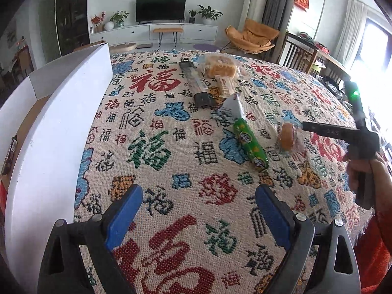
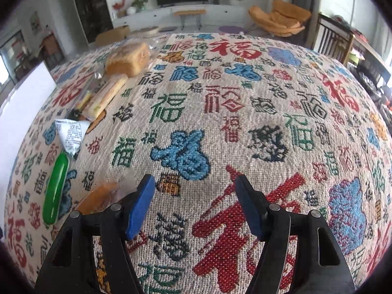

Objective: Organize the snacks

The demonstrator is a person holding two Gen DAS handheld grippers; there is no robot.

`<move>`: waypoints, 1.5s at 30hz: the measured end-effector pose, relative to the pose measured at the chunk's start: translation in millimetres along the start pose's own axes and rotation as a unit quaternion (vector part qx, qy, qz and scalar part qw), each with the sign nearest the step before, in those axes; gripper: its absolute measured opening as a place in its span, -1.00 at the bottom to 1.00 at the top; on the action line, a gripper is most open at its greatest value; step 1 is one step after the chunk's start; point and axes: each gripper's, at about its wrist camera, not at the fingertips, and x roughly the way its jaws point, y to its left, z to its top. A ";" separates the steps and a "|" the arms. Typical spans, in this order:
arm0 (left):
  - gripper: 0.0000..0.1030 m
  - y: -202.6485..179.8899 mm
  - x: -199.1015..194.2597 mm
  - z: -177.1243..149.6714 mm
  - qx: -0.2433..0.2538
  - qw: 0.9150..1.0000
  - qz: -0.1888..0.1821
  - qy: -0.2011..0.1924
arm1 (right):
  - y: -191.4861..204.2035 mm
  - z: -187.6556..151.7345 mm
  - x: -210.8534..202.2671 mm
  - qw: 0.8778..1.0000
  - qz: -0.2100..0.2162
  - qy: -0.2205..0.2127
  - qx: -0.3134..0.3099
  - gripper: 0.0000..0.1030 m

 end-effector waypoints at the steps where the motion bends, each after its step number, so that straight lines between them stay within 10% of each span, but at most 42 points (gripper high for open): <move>1: 0.80 5.7 6.0 2.1 -0.006 1.000 0.008 -0.001 | -4.9 -5.1 -6.5 1.000 -0.002 -0.006 0.001 0.40; 6: 0.80 25.5 53.1 13.7 -0.042 0.998 0.035 0.016 | -31.4 -37.4 -16.6 0.995 -0.098 -0.015 -0.032 0.40; 20: 1.00 19.5 88.7 19.1 -0.016 0.996 0.080 0.024 | -67.9 -45.2 -11.1 0.996 -0.079 -0.027 0.037 0.72; 45: 1.00 18.4 88.4 18.8 -0.015 0.996 0.080 0.024 | -70.4 -45.7 -11.3 0.996 -0.076 -0.027 0.041 0.73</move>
